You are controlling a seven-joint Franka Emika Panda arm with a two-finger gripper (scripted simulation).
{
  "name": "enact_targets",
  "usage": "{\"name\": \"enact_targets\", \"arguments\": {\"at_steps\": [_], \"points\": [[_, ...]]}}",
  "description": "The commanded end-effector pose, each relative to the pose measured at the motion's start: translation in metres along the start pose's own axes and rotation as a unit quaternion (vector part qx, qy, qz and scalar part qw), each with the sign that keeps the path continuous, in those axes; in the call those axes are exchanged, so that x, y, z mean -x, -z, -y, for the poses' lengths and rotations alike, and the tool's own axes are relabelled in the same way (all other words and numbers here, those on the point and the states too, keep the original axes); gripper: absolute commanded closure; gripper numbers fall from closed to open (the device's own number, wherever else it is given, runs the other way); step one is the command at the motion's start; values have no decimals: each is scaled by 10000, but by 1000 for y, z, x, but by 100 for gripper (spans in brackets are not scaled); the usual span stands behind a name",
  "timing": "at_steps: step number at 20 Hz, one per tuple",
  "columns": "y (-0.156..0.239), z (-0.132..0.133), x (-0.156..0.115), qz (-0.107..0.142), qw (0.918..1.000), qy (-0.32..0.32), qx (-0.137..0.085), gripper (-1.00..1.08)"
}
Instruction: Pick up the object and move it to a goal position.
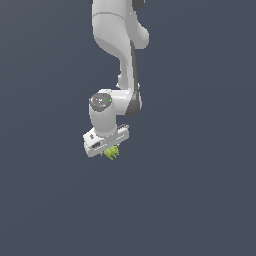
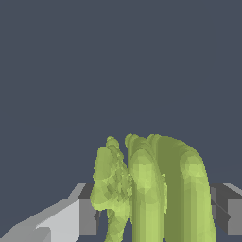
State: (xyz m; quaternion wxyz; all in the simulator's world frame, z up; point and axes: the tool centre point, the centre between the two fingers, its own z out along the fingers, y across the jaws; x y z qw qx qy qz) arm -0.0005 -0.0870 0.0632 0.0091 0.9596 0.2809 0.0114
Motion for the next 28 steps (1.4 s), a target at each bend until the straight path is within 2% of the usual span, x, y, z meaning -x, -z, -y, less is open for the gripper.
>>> {"name": "enact_targets", "arguments": {"at_steps": [1, 8, 14, 21, 28], "points": [[12, -5, -7, -62, 9999, -116, 86, 108], [65, -26, -30, -310, 9965, -635, 451, 108], [129, -48, -51, -583, 9870, -1220, 867, 108], [203, -70, -67, -882, 9690, -1877, 1341, 108], [278, -86, -75, -1158, 9442, -2503, 1799, 108]]}}
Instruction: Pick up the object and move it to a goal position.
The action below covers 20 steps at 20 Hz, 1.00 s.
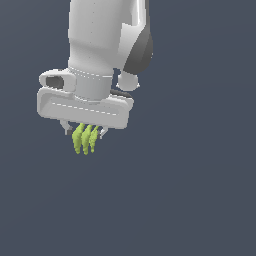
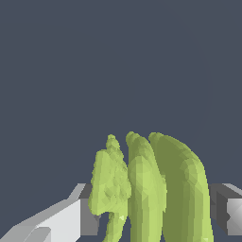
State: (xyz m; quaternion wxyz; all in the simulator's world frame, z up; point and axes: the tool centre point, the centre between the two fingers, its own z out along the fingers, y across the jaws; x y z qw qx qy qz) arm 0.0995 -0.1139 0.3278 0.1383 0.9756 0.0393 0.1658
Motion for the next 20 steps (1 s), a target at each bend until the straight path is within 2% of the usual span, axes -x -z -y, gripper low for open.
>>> {"name": "enact_targets", "arguments": {"at_steps": [1, 11, 20], "points": [[23, -11, -12, -107, 9995, -241, 176, 108], [108, -44, -44, -460, 9903, -1048, 789, 108], [148, -57, -56, -608, 9826, -1397, 1066, 108]]}}
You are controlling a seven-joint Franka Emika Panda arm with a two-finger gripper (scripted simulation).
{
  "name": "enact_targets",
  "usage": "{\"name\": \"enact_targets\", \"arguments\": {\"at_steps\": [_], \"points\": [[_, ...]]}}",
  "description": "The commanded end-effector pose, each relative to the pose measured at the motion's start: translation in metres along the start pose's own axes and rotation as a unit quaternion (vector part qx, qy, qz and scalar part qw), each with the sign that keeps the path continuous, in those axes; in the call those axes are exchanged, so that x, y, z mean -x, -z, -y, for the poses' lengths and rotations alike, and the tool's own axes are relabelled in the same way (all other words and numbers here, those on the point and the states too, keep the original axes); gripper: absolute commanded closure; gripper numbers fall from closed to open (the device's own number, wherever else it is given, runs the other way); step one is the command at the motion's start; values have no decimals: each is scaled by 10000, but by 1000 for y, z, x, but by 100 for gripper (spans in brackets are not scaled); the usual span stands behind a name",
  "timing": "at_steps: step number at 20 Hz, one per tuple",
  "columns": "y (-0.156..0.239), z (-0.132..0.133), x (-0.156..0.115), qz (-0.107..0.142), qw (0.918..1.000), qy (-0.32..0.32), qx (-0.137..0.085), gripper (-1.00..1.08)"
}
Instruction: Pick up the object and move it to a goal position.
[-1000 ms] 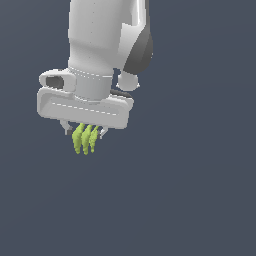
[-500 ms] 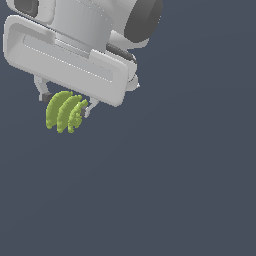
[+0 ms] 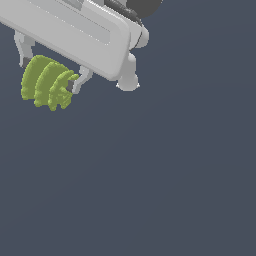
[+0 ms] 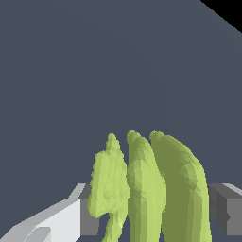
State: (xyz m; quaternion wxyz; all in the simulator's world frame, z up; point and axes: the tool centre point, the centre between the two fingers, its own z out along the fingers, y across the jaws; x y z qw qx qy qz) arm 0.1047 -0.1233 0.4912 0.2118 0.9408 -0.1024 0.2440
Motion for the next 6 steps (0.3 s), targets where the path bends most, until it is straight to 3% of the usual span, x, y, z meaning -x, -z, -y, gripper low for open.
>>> {"name": "enact_targets", "arguments": {"at_steps": [1, 6], "points": [[5, -2, -3, -19, 10000, -56, 48, 108], [6, -2, -3, -18, 10000, -55, 54, 108]]}}
